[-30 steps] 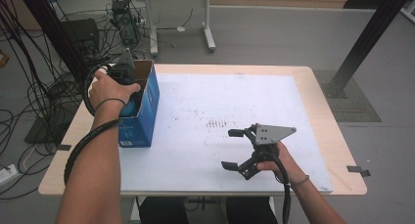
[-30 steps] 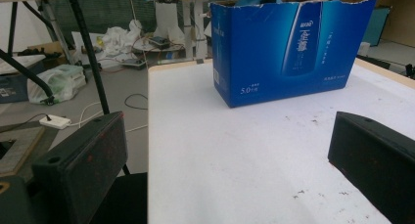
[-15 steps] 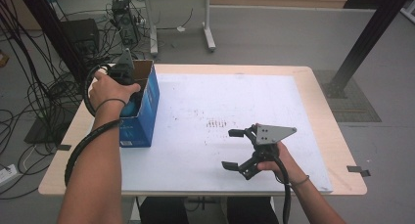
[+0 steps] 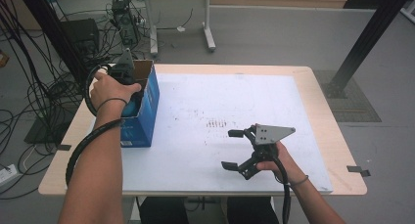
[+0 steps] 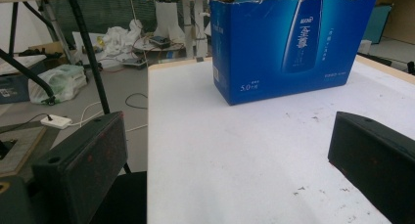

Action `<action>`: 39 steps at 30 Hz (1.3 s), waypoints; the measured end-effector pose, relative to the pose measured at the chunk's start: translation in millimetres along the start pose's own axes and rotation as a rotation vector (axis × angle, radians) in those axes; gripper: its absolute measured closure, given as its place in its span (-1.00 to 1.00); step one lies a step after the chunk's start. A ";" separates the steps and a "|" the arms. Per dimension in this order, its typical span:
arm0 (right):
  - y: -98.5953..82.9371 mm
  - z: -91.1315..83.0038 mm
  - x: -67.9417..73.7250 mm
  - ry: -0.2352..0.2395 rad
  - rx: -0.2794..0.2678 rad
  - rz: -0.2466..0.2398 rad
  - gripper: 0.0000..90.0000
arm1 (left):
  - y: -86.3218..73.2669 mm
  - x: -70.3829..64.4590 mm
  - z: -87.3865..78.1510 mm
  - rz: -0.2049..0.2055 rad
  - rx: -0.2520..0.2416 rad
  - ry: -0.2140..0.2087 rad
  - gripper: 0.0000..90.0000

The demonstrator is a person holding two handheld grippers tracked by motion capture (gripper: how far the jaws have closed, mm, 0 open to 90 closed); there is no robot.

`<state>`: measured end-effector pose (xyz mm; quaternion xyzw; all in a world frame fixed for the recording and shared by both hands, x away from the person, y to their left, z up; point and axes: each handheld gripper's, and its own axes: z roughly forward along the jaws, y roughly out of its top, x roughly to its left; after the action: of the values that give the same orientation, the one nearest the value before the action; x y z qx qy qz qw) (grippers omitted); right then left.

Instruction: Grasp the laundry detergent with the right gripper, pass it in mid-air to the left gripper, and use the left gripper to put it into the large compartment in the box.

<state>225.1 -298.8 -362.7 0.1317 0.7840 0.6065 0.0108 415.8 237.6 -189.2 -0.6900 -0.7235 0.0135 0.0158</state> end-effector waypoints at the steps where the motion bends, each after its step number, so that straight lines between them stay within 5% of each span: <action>1: 0.1 0.0 0.2 -0.002 0.002 0.001 -0.97 | 0.1 0.7 0.0 -0.007 0.001 -0.001 -0.18; 14: 0.3 1.5 0.3 0.002 0.001 0.001 -0.97 | -1.2 7.2 -12.7 -0.024 0.007 -0.028 -0.28; 28: 1.6 3.8 0.4 0.006 -0.004 -0.004 -0.97 | -12.5 7.9 -57.3 -0.002 -0.059 -0.047 -0.30; 39: 7.4 3.2 -1.5 -0.004 0.001 0.000 -0.97 | -22.0 -20.6 -78.1 0.132 -0.103 -0.114 -0.55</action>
<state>228.6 -294.4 -356.8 0.1329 0.7841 0.6061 0.0123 398.1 215.8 -110.4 -0.7341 -0.6761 0.0164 -0.0616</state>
